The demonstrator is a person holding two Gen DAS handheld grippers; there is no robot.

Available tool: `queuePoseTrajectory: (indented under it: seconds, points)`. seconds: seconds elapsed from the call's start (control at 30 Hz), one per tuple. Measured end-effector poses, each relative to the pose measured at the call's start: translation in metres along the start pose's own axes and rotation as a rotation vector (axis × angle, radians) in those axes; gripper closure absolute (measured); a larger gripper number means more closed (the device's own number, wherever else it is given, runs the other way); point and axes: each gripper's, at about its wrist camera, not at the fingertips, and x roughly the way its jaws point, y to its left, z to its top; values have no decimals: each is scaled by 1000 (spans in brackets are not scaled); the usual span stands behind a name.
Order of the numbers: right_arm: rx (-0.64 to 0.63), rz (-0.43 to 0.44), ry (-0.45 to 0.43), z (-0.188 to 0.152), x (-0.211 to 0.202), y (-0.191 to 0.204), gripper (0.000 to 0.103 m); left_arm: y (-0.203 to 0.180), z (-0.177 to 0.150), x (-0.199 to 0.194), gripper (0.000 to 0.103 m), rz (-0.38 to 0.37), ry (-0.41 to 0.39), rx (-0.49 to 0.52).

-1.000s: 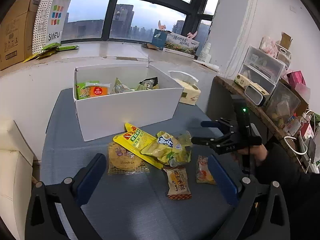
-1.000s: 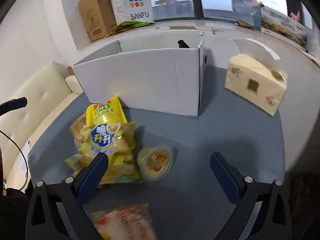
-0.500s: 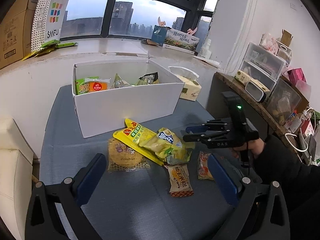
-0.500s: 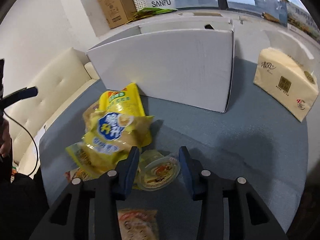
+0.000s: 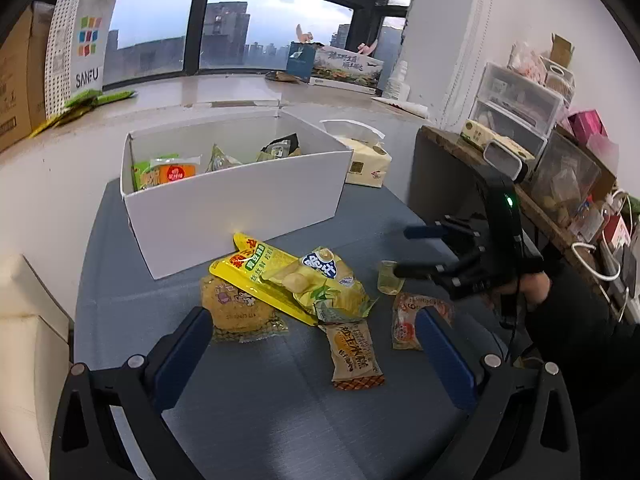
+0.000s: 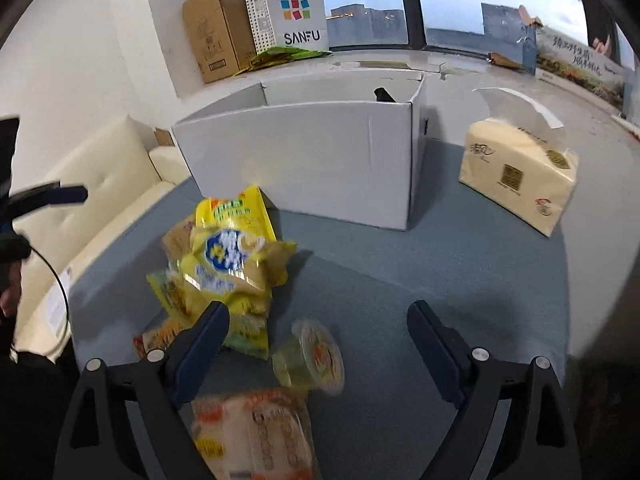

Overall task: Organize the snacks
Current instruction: 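Lift the cake cup with the right gripper while the left gripper grasps a yellow puffed-snack bag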

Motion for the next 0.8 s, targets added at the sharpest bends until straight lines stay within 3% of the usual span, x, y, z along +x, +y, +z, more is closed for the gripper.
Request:
queuePoseTrajectory:
  seconds: [0.27, 0.33, 0.37, 0.4, 0.57, 0.8]
  points:
    - [5, -14, 51, -18, 15, 12, 12, -3, -1, 4, 0, -4, 10, 3]
    - [-20, -10, 73, -21, 24, 18, 46, -4, -1, 6, 0, -2, 17, 10]
    - [-43, -54, 90, -21, 28, 22, 62, -4, -1, 6, 0, -2, 19, 12]
    - [-58, -75, 72, -19, 26, 24, 68, -4, -1, 8, 0, -2, 23, 13]
    - [-19, -101, 4, -12, 8, 22, 70, -4, -2, 22, 0, -5, 55, 28]
    - [100, -98, -65, -9, -30, 17, 70, -23, 14, 76, 0, 34, 140, 205]
